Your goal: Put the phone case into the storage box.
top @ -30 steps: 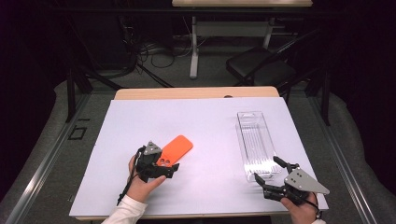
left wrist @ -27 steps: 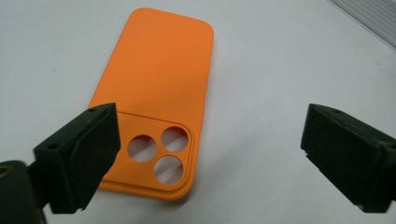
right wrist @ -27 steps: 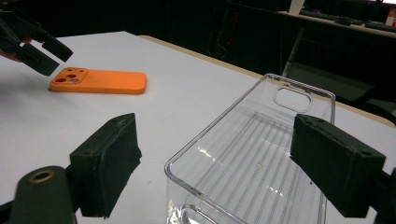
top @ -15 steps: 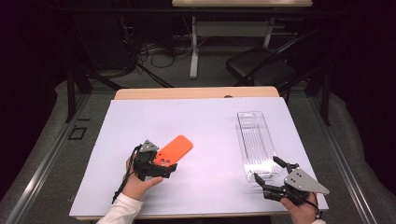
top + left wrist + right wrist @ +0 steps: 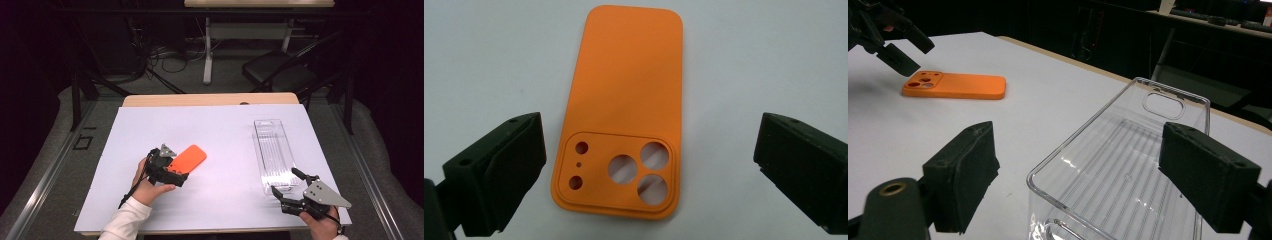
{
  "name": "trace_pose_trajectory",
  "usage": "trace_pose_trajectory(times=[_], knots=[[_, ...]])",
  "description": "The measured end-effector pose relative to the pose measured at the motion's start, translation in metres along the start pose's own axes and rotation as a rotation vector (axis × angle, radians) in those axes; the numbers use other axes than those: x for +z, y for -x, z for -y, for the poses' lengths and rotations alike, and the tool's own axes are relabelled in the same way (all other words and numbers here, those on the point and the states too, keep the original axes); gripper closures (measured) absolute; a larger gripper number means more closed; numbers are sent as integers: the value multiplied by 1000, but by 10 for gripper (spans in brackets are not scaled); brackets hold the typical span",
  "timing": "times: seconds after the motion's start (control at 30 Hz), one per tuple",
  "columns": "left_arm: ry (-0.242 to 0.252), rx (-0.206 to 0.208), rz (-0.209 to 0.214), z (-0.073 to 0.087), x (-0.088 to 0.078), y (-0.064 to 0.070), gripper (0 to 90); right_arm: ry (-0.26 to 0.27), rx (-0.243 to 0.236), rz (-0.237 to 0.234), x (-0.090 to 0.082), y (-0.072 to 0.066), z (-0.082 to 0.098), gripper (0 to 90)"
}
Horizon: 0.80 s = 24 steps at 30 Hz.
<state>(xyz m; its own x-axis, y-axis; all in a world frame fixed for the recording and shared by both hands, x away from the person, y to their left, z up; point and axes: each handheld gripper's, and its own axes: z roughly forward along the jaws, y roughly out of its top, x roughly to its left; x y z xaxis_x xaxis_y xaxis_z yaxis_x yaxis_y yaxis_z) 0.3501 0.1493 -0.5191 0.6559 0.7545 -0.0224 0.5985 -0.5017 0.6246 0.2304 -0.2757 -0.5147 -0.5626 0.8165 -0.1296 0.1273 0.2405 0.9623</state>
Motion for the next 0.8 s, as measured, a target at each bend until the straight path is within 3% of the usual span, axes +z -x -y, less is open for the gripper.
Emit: trace_pose_trajectory(times=[0.23,0.8], knots=[[-48,-6,52,-9,5,-7,6,-2,-1,-1,1,0,0,147],[-145,-24,99,-18,25,-18,6,-5,2,-5,1,-1,0,147]])
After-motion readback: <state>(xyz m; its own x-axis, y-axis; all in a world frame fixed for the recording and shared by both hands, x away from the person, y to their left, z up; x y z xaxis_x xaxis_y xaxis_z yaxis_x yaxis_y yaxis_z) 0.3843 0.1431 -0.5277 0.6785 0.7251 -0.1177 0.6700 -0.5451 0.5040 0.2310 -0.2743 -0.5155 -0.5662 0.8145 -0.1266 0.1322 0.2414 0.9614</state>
